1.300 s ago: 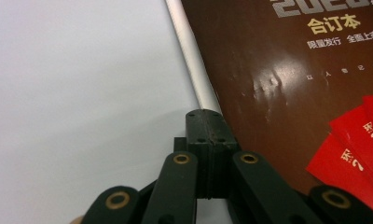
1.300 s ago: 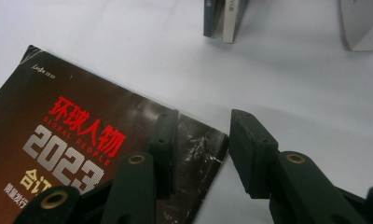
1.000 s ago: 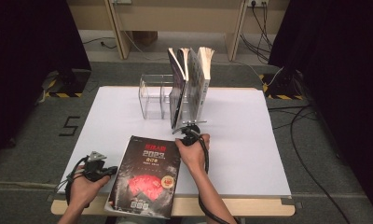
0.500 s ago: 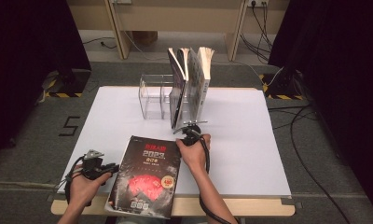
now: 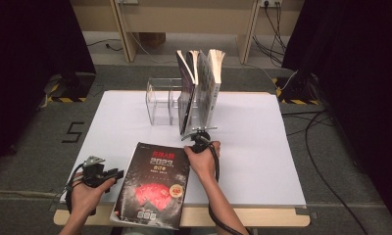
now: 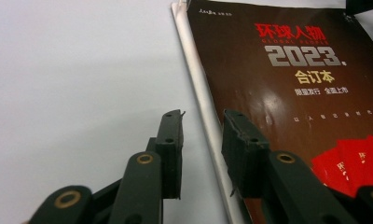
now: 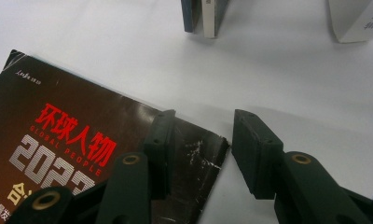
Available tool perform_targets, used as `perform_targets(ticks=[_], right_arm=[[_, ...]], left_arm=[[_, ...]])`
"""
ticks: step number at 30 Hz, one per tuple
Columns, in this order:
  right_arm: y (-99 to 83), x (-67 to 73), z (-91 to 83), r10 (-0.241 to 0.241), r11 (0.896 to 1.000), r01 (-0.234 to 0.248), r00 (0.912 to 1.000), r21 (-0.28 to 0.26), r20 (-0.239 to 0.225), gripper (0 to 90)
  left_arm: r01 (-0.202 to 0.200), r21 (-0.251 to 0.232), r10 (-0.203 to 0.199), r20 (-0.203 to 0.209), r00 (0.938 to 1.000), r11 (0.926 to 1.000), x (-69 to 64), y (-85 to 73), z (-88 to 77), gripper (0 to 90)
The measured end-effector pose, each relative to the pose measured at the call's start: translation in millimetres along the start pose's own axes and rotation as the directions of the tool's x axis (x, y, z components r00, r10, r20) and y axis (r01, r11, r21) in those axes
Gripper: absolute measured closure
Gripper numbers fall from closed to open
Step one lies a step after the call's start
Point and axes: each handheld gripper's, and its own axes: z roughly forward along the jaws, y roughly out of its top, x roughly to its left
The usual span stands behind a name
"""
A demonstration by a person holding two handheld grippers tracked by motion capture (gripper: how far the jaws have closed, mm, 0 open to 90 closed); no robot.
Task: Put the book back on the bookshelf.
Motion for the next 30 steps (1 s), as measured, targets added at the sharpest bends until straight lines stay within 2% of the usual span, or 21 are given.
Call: perform_targets(ticks=[7, 10, 13, 19, 22, 25, 30], right_arm=[[0.2, -1.6, 1.5, -0.002, 1.000, 0.002, 1.0000, 0.007, -0.003, 60.1], [0.6, -2.0, 2.2, 0.002, 1.000, -0.002, 1.0000, 0.003, -0.002, 60.1], [1.6, -2.3, 3.1, 0.002, 1.000, -0.002, 1.0000, 0.002, -0.001, 60.1], [3.0, -3.1, 3.9, 0.007, 1.000, -0.007, 1.0000, 0.006, -0.007, 59.9], [2.9, -2.4, 4.4, 0.003, 1.000, -0.003, 1.0000, 0.006, -0.008, 59.3], [2.1, -2.8, 4.7, 0.005, 1.000, -0.005, 0.9998, -0.001, -0.020, 59.3], [0.3, -4.3, 4.2, 0.011, 1.000, -0.011, 0.9986, -0.001, -0.053, 60.2]], left_arm=[[-0.003, 0.012, 0.003, 0.013, 0.9999, 0.9999, -2.6, -0.4, 2.6, 65.0], [-0.006, 0.031, 0.006, 0.014, 0.9999, 0.9995, -2.2, -1.9, 5.3, 63.9], [0.001, 0.049, -0.003, 0.033, 0.9995, 0.9988, -2.4, -3.5, 8.9, 61.7], [-0.013, 0.062, 0.011, 0.034, 0.9994, 0.9980, -3.4, -4.0, 11.4, 61.9], [-0.026, 0.063, 0.024, 0.024, 0.9994, 0.9977, -4.2, -4.5, 11.6, 63.5], [-0.064, 0.072, 0.063, 0.012, 0.9980, 0.9954, -6.8, -4.0, 12.1, 64.8], [-0.070, 0.069, 0.070, 0.009, 0.9975, 0.9951, -8.0, -4.4, 12.5, 66.4]])
